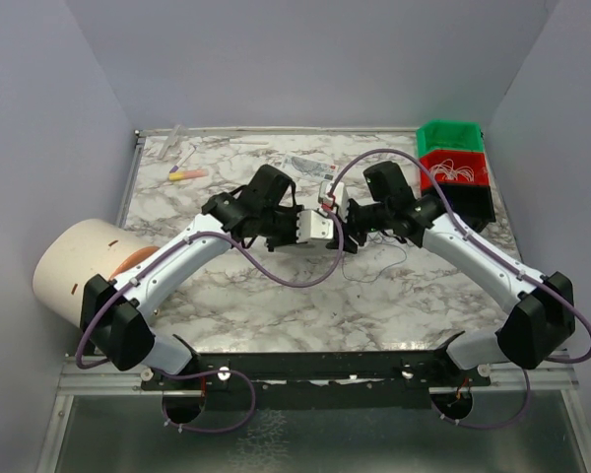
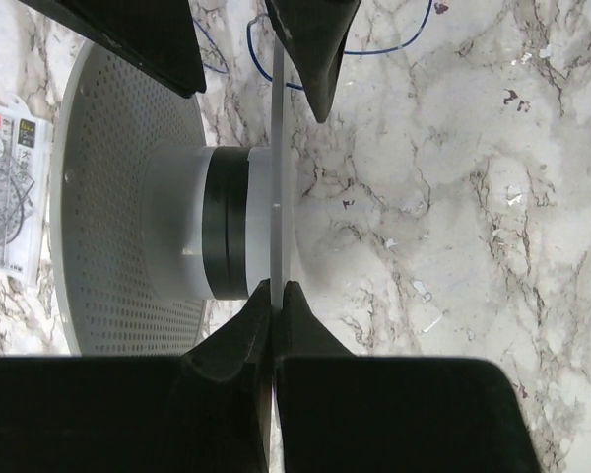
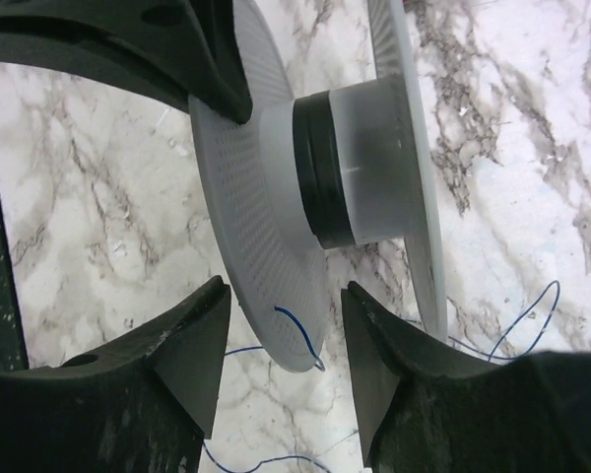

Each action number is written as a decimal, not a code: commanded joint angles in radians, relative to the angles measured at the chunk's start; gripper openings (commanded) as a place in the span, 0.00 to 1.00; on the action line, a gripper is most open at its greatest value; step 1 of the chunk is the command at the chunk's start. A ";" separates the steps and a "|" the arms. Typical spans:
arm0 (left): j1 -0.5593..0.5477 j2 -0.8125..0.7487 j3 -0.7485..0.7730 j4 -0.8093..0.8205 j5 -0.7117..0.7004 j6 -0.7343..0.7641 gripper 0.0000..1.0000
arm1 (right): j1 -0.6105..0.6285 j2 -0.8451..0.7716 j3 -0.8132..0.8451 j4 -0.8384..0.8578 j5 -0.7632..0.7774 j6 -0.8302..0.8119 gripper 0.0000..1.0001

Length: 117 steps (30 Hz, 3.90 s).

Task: Wrap the cables
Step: Wrap the cable around the cable reel.

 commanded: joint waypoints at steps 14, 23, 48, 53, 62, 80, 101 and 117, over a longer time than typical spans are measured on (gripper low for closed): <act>0.072 -0.052 0.019 0.110 0.159 -0.061 0.00 | -0.034 0.003 -0.083 0.262 0.045 0.169 0.47; 0.106 -0.053 0.034 0.121 0.209 -0.092 0.00 | -0.049 0.005 -0.087 0.268 0.068 0.166 0.44; 0.165 -0.078 0.046 0.131 0.336 -0.107 0.00 | -0.068 0.058 -0.027 0.104 -0.142 0.078 0.00; 0.166 -0.074 0.039 0.110 0.346 -0.078 0.00 | -0.071 0.068 0.012 0.037 -0.182 0.053 0.43; 0.166 -0.073 0.043 0.060 0.369 -0.027 0.00 | -0.109 0.005 0.106 -0.193 -0.285 -0.124 1.00; 0.162 -0.031 0.032 -0.057 0.527 0.077 0.00 | -0.196 -0.039 -0.034 0.289 0.120 0.212 1.00; 0.155 0.069 -0.032 0.020 0.264 0.117 0.23 | -0.192 0.180 0.011 0.003 -0.278 -0.007 1.00; 0.155 0.013 -0.082 0.240 0.049 -0.045 0.99 | -0.191 0.156 0.008 -0.016 -0.334 0.023 1.00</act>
